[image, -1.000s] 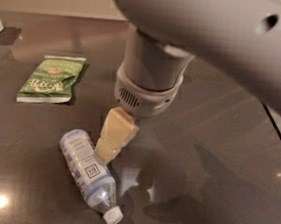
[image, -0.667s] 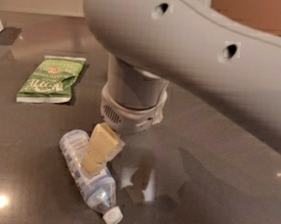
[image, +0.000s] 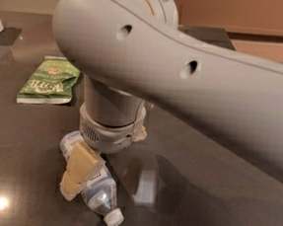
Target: Move blue plastic bottle near redbull can
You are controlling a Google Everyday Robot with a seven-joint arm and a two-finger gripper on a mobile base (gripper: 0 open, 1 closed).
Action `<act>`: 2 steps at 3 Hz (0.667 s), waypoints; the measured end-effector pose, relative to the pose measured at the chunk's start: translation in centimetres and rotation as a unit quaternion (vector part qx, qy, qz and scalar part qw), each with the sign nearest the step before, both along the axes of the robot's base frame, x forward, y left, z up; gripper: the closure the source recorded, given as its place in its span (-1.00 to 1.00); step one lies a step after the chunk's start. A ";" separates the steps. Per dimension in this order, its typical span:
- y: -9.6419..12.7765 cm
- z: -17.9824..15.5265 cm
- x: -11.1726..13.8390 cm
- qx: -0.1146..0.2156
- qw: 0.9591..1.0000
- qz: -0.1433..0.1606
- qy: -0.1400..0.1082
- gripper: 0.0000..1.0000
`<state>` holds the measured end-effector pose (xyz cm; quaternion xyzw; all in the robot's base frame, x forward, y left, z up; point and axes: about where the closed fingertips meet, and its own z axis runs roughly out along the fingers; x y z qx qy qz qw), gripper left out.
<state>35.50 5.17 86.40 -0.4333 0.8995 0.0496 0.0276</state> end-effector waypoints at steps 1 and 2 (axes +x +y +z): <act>0.3 -1.5 -0.2 -0.010 1.000 -0.001 0.016 -1.00; 0.2 -2.7 -0.3 -0.018 1.000 -0.002 0.024 -0.68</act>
Offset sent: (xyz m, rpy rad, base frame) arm -0.0041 -0.0008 -0.0431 -0.0646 0.0775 -0.0094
